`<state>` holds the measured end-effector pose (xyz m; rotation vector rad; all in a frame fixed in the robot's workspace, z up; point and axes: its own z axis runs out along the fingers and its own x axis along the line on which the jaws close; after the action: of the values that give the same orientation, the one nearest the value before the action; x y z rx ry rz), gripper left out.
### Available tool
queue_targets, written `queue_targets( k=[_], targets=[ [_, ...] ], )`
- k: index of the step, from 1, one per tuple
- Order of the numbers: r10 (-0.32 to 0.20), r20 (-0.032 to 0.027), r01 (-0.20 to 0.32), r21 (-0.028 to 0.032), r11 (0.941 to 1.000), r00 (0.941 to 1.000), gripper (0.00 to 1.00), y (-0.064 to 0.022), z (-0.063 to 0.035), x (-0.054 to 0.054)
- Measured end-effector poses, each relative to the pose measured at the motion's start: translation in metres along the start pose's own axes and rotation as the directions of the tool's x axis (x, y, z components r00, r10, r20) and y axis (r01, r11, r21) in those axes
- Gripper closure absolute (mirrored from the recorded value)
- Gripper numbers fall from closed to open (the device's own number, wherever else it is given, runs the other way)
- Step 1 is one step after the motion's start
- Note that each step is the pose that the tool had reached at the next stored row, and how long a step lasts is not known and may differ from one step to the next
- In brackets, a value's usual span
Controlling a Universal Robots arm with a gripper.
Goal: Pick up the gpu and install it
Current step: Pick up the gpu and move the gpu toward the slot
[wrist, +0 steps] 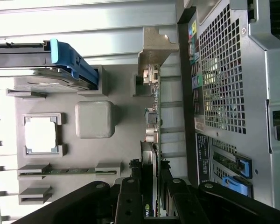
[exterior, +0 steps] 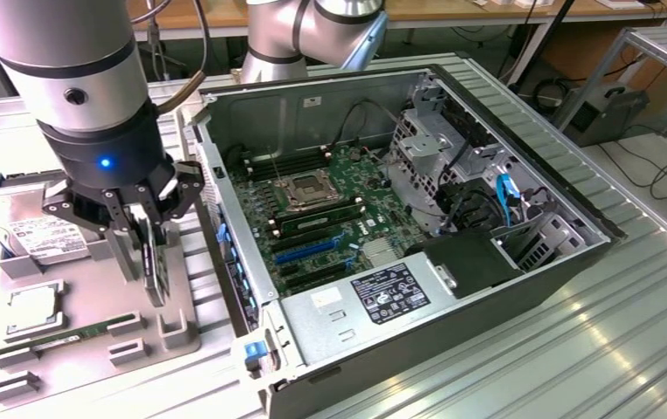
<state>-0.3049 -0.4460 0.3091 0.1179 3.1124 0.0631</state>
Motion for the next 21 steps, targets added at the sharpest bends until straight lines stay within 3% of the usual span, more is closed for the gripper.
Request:
queue_targets(
  k=[21],
  targets=[
    [0.0, 0.0, 0.0, 0.0, 1.0, 1.0, 0.74, 0.0005, -0.0113, 0.0]
  ],
)
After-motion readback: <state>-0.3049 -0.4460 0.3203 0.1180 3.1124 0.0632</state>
